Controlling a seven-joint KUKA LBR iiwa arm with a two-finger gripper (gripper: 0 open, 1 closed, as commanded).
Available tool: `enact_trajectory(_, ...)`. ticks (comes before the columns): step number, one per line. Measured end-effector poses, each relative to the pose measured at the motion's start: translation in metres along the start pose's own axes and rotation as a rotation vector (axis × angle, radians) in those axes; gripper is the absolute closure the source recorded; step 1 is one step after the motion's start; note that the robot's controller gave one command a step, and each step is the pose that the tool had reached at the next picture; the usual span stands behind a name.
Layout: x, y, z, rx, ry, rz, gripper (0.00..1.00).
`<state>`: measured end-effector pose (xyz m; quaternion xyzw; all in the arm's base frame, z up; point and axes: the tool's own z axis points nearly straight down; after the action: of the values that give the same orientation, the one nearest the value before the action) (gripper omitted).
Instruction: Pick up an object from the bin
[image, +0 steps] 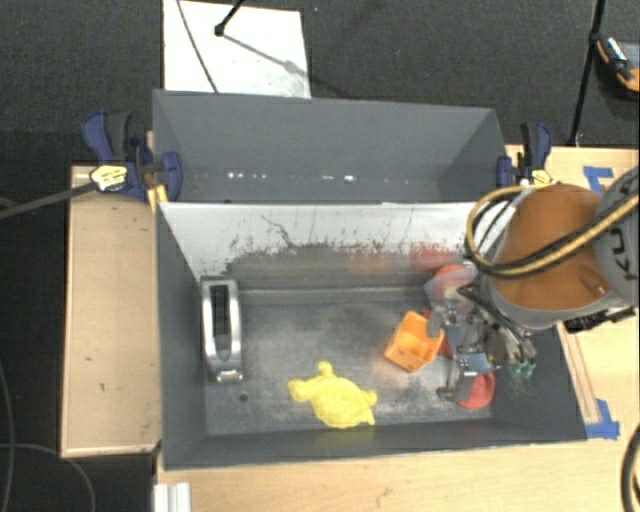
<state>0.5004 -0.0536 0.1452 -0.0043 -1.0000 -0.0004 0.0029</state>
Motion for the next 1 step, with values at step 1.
enact_trajectory(1, -0.0019, 0.0001, -0.0042, 0.001, -0.009, -0.002, 0.00)
